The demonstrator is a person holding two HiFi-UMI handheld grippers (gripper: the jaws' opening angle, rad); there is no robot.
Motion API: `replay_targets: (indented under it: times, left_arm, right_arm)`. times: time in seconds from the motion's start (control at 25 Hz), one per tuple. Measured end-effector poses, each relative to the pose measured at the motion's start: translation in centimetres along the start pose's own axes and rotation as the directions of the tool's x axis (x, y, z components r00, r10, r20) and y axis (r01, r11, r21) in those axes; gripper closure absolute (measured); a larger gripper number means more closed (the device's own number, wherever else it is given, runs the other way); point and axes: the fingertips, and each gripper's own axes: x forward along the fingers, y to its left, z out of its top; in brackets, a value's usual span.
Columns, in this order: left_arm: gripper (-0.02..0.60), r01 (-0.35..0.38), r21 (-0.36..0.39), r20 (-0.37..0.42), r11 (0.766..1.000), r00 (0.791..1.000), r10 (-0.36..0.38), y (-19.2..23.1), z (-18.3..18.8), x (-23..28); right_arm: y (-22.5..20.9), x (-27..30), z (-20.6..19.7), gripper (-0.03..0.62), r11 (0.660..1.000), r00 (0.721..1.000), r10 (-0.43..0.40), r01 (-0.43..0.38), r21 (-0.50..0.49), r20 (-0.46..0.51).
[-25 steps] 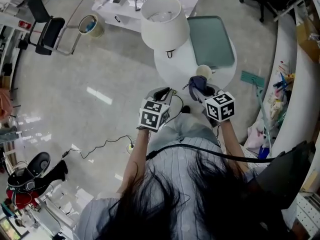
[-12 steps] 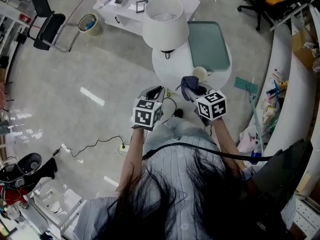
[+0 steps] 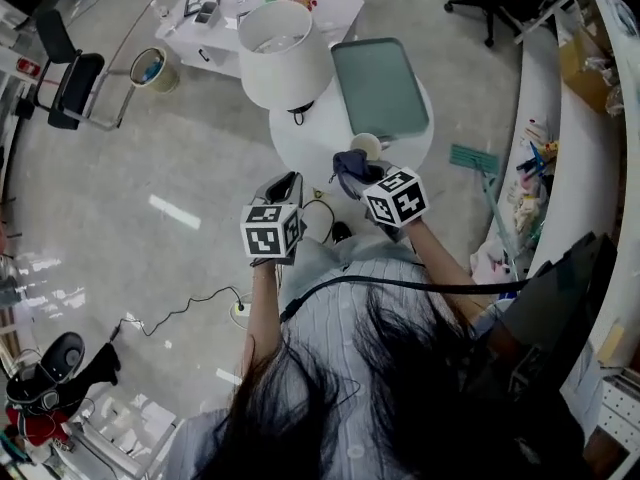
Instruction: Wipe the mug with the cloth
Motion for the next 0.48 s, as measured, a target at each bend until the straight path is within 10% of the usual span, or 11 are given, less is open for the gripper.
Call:
replay_targets:
  times: [0.48]
  left_arm:
    - [0.540,-0.052,0.031,-0.007,0.998,0.999,0.053,-3.0,-0.6,-0.5]
  right_arm:
    - [-0.4,-1.3,-1.8,0.508,0.998,0.998,0.058,-0.058,0.009,0.001]
